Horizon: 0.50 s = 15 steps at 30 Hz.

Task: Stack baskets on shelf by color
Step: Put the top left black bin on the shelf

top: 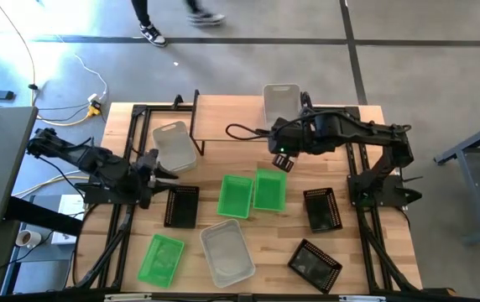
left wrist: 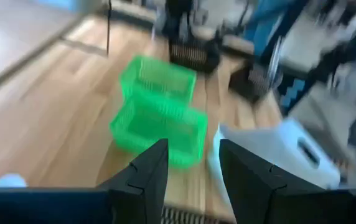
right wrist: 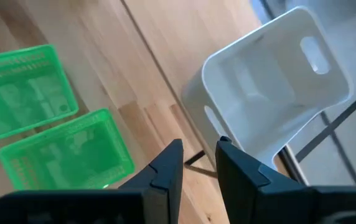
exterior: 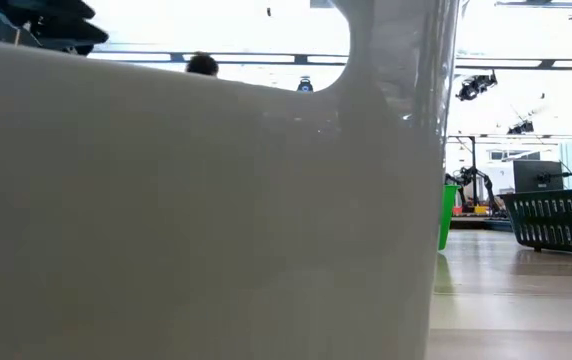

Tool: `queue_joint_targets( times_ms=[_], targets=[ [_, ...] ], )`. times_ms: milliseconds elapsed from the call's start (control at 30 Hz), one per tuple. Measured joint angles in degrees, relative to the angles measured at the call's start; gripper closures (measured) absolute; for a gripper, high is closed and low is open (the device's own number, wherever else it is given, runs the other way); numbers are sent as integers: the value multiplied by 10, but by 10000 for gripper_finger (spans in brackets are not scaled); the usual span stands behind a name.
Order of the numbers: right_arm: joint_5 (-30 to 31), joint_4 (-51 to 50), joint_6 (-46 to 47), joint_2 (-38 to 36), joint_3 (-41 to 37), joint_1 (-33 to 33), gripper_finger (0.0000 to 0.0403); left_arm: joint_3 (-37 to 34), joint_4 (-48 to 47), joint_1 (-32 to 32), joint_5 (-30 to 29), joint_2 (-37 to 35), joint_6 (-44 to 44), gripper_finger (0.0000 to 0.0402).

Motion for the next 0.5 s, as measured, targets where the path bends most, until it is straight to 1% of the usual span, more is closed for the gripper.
queue_joint_targets(
  times_ms=[167, 400, 500],
  targets=[
    [18, 0, 1, 0, 0, 2, 322, 49, -71, 0, 53, 69, -1, 264],
    [21, 0, -11, 0, 0, -15, 322, 58, -86, -1, 179, 163, -2, 264],
    [21, 0, -21, 0, 0, -25, 322, 58, -86, -3, 218, 204, -2, 264]
  ],
)
